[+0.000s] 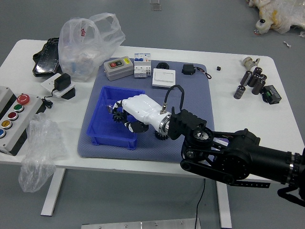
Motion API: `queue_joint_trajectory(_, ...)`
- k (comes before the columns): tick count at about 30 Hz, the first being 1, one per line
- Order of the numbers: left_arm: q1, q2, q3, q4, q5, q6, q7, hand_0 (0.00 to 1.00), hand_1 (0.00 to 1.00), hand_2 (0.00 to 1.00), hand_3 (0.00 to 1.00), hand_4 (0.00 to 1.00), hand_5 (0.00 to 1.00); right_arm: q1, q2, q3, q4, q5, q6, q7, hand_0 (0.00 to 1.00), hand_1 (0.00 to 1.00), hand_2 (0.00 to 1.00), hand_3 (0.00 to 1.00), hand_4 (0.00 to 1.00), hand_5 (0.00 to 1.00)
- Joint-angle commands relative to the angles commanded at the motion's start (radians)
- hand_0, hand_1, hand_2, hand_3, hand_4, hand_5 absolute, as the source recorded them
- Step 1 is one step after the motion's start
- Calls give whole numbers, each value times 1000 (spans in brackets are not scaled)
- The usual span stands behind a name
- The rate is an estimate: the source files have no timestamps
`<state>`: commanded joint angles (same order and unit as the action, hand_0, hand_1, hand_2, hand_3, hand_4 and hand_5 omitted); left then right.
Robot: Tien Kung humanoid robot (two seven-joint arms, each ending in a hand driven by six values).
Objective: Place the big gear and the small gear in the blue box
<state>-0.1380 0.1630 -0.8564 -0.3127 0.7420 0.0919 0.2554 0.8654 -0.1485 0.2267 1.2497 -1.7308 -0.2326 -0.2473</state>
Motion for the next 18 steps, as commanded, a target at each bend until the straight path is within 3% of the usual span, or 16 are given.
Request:
queue_joint_trajectory(1, 0, 0, 0, 0, 0, 0, 0, 657, 592, 589, 744, 744, 635, 0, -1, -1, 0, 5, -2, -3, 556, 741, 796, 683, 340, 165)
queue_joint_trajectory(2, 0, 0, 0, 0, 1, 0, 0, 657, 593, 589, 744, 743, 634, 0, -1, -2, -1, 9, -3, -6, 658, 932, 987, 890, 540, 239)
queue_joint_trajectory(13, 0, 0, 3, 0, -4, 0, -1, 657, 593, 589, 744, 744, 634, -15, -1, 24, -9, -2, -9, -21, 655, 965, 998, 929, 606, 231)
queue_joint_trajectory(18, 1, 0, 5, 1, -7, 1, -2, 657, 593, 589, 744, 744, 635, -42, -13, 77, 1, -16, -39, -12, 642, 969, 998, 943, 634, 249)
